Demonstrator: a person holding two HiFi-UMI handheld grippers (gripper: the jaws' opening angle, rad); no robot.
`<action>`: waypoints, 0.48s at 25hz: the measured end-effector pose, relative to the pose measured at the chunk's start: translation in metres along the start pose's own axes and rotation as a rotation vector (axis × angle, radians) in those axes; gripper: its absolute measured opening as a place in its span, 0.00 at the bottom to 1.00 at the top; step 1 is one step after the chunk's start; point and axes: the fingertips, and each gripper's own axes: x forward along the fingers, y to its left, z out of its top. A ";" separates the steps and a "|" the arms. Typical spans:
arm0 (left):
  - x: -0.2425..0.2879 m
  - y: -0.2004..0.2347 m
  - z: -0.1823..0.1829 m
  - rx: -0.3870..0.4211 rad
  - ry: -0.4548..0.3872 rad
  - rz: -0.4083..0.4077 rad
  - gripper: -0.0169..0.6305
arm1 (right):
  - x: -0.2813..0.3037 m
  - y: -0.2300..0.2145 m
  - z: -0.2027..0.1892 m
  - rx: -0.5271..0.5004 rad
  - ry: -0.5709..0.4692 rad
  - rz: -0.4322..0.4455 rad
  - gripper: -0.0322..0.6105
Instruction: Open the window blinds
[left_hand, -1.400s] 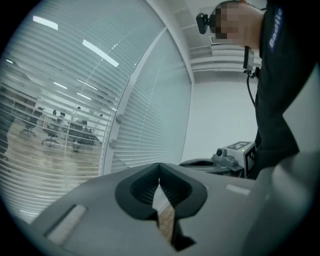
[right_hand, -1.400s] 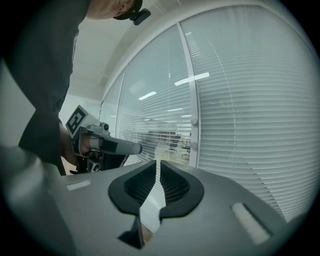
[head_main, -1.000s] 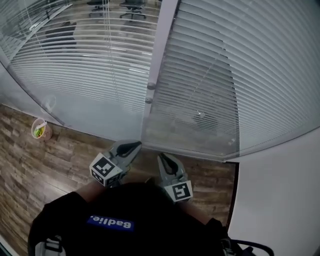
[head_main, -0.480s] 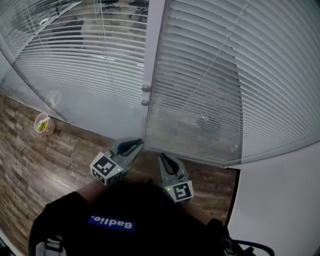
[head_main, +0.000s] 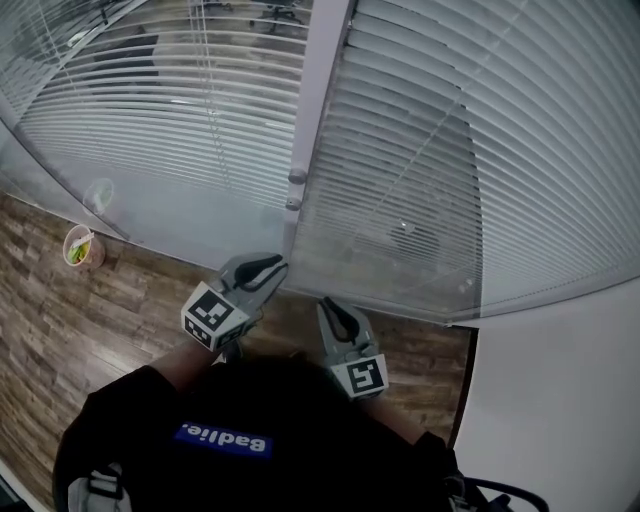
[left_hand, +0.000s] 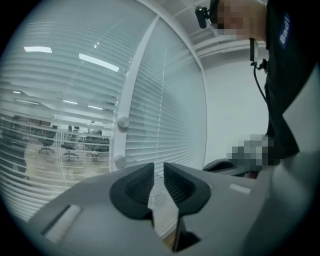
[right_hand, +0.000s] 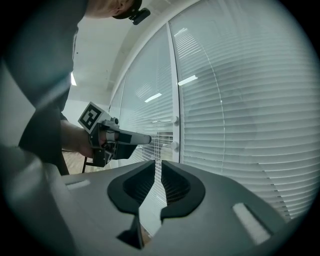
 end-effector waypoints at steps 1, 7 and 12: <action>0.002 0.003 -0.001 0.004 0.005 -0.002 0.12 | 0.000 -0.001 0.000 0.001 0.001 -0.008 0.11; 0.021 0.019 -0.017 0.009 0.020 -0.012 0.14 | 0.001 -0.008 -0.013 0.003 0.013 -0.049 0.12; 0.034 0.033 -0.030 0.023 0.060 -0.014 0.16 | 0.004 -0.012 -0.014 0.012 0.018 -0.075 0.12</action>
